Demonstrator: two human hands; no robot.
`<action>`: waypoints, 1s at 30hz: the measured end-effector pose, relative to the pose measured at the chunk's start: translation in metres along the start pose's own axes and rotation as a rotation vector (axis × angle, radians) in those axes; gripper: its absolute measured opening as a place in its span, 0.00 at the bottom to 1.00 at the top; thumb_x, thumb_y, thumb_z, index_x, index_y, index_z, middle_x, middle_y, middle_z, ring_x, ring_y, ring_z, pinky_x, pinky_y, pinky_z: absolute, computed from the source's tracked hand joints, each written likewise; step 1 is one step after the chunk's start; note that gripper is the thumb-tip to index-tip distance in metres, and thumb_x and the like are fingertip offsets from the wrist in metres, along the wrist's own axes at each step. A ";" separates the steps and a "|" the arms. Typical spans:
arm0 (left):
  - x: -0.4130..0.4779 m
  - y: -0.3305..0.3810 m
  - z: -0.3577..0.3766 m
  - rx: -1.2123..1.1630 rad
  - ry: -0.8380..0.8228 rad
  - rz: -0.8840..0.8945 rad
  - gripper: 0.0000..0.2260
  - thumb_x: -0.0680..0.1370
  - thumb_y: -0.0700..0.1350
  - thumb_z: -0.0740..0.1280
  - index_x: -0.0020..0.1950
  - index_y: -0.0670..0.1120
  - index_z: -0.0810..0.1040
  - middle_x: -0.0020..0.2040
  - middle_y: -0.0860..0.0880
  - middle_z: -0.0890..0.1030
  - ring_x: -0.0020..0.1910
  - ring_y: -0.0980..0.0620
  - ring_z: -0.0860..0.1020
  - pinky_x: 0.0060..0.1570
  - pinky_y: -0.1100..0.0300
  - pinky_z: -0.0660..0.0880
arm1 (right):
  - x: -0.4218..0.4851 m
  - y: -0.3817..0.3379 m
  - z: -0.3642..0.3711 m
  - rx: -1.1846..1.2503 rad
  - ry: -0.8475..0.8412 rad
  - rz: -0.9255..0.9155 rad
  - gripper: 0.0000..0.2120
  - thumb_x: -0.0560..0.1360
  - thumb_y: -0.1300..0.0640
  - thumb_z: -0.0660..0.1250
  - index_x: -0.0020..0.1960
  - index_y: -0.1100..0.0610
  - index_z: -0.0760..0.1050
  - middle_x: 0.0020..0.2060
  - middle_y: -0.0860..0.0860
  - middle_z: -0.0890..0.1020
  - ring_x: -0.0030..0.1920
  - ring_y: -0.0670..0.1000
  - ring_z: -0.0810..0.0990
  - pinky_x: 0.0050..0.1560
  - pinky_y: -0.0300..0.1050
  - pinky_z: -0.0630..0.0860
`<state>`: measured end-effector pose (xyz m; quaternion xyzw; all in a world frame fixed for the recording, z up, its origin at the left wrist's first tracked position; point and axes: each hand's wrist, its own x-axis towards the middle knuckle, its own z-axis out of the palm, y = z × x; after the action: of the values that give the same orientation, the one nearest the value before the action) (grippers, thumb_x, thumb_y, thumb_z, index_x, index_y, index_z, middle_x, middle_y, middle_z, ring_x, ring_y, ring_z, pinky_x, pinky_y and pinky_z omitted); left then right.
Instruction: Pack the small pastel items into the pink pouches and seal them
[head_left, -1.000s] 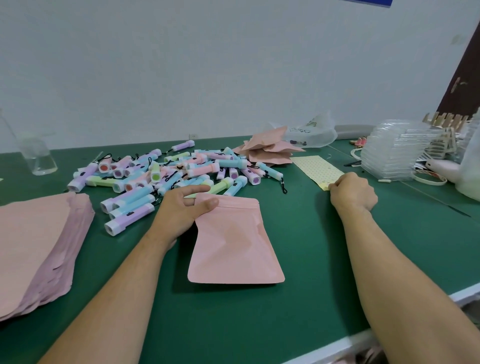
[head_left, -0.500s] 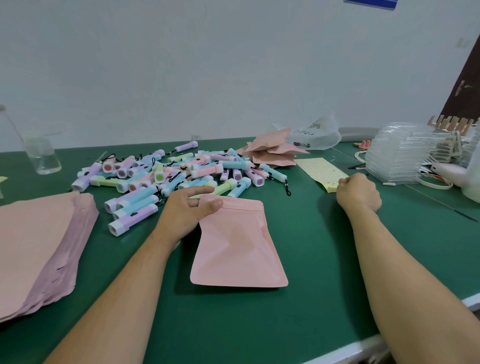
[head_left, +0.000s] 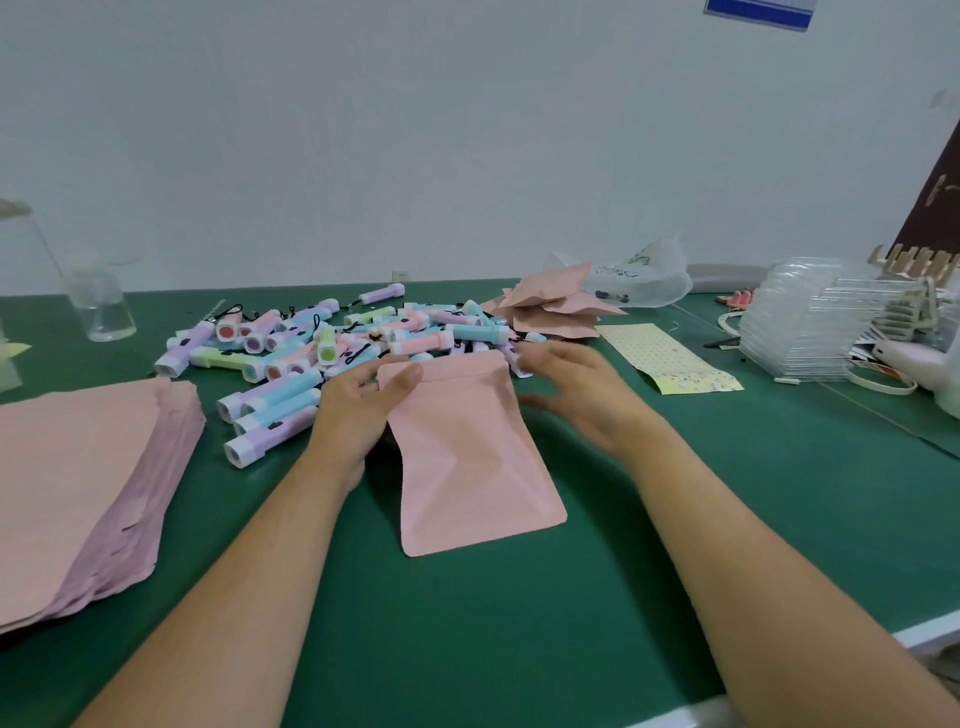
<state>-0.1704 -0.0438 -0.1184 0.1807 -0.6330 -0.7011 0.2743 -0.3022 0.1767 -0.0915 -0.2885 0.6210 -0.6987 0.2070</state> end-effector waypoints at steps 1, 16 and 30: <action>0.001 0.001 -0.001 -0.043 0.049 -0.011 0.17 0.76 0.49 0.79 0.63 0.49 0.84 0.50 0.49 0.89 0.48 0.48 0.88 0.50 0.51 0.84 | -0.002 0.002 0.013 0.020 -0.087 0.043 0.11 0.83 0.57 0.67 0.60 0.62 0.82 0.61 0.57 0.84 0.64 0.53 0.81 0.66 0.55 0.78; -0.017 0.011 0.001 0.150 -0.315 -0.019 0.24 0.70 0.54 0.83 0.63 0.49 0.84 0.57 0.48 0.88 0.56 0.46 0.87 0.58 0.46 0.81 | -0.007 0.010 0.062 -0.009 -0.058 0.012 0.11 0.84 0.50 0.66 0.47 0.53 0.81 0.47 0.48 0.87 0.50 0.47 0.84 0.56 0.43 0.79; -0.010 0.001 0.003 0.128 -0.160 0.019 0.22 0.71 0.45 0.83 0.63 0.47 0.83 0.55 0.52 0.88 0.54 0.52 0.87 0.57 0.51 0.82 | -0.005 0.009 0.062 -0.510 0.066 -0.136 0.09 0.82 0.50 0.68 0.46 0.53 0.82 0.56 0.36 0.74 0.61 0.43 0.72 0.51 0.32 0.69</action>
<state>-0.1639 -0.0352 -0.1176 0.1353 -0.6981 -0.6687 0.2174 -0.2577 0.1324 -0.0977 -0.3496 0.7625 -0.5410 0.0601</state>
